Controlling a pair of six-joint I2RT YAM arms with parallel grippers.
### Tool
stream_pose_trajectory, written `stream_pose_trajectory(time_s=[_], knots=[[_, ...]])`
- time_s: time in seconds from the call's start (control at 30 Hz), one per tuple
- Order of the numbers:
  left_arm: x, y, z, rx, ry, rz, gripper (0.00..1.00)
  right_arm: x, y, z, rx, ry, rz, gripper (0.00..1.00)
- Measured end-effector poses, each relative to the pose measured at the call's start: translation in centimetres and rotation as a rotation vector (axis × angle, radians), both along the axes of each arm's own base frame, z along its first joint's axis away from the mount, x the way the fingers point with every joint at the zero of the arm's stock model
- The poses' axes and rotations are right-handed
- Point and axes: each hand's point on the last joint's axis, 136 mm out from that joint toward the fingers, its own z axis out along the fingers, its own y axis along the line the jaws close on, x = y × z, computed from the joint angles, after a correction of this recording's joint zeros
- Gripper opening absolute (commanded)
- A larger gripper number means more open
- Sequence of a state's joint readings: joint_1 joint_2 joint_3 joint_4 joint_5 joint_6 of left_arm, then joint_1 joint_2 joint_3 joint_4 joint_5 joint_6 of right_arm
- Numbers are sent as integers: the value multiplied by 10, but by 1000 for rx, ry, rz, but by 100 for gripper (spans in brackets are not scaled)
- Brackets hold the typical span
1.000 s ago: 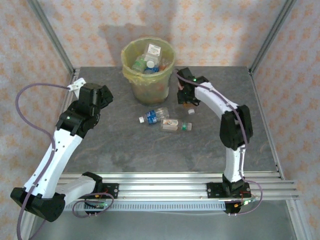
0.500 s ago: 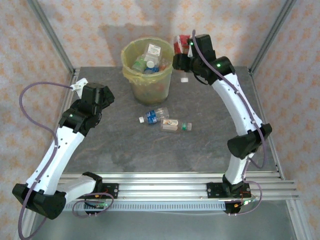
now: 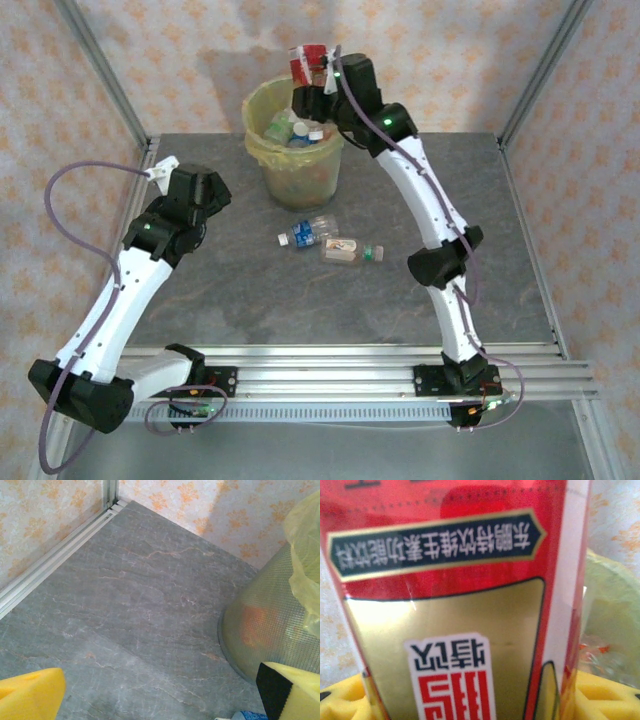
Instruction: Put the plastic bottles in the bin
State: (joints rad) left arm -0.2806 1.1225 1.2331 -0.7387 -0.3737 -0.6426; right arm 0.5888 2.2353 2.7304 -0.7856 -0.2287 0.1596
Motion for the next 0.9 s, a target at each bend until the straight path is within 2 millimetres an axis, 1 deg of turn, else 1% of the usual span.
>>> stream_pose_trajectory(time_s=[0.07, 0.17, 0.3, 0.4, 0.47, 0.67, 0.73, 0.83, 0.87, 0.9], knots=[[2, -1, -2, -4, 5, 1, 100, 5, 12, -10, -6, -9, 15, 46], [4, -3, -6, -11, 14, -1, 100, 10, 28, -18, -15, -35, 37, 47], [6, -6, -10, -22, 25, -12, 100, 13, 44, -18, -18, -88, 57, 47], [8, -8, -10, -28, 25, -18, 100, 17, 52, -18, -18, -123, 64, 48], [8, -9, -11, -32, 25, -22, 100, 22, 56, -23, -21, -135, 66, 49], [9, -11, -13, -38, 31, -30, 100, 36, 61, -48, -59, -133, 55, 52], [10, -11, -13, -38, 31, -30, 100, 38, 63, -56, -71, -126, 56, 55], [10, -11, -13, -38, 31, -31, 100, 39, 65, -57, -78, -133, 53, 66], [10, -11, -13, -38, 31, -30, 100, 38, 65, -57, -79, -134, 51, 72], [10, -11, -13, -38, 32, -30, 100, 38, 64, -57, -83, -135, 48, 75]])
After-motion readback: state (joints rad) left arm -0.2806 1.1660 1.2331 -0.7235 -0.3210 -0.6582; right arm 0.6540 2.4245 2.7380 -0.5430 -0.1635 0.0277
